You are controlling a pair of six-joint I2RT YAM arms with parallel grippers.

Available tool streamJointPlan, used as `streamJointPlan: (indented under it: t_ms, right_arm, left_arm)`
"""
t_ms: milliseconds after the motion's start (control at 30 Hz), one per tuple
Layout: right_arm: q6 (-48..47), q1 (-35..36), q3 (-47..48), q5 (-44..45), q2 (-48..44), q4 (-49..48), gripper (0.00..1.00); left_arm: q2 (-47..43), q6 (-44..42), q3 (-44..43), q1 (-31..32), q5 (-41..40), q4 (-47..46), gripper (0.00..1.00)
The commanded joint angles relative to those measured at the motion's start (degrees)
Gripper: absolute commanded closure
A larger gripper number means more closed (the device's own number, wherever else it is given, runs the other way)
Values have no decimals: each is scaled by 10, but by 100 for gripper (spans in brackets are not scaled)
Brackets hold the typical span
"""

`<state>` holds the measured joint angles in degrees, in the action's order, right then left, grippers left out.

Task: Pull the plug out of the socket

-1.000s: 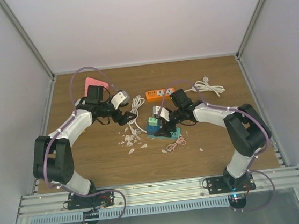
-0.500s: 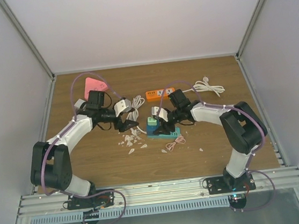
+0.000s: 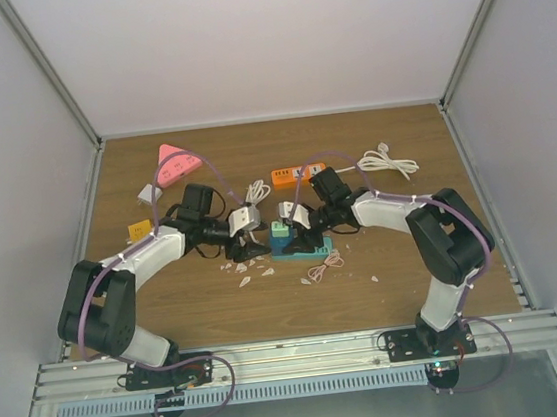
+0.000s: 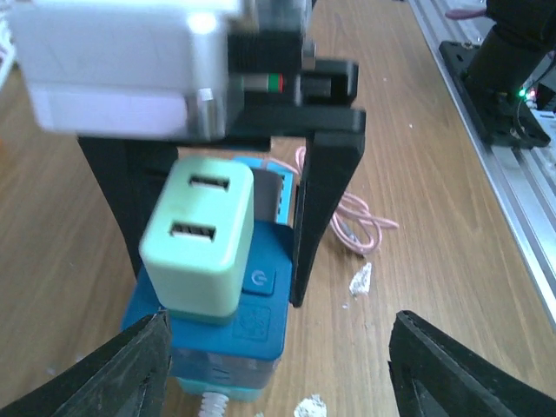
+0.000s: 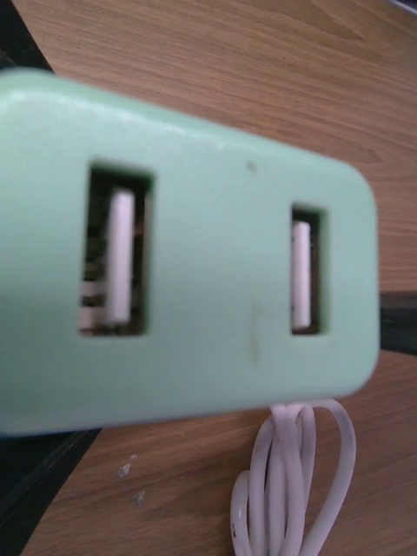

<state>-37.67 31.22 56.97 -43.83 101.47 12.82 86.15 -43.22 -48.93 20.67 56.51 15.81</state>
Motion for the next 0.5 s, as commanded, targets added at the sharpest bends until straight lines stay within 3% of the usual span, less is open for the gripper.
streamJointPlan:
  t_ms: [0, 467]
  right_arm:
    - [-16, 19, -11, -39, 13, -8, 57]
    - [-55, 30, -10, -67, 28, 10, 59]
  left_arm:
    - [-1, 35, 39, 5, -11, -91, 32]
    - [34, 25, 10, 38, -60, -101, 42]
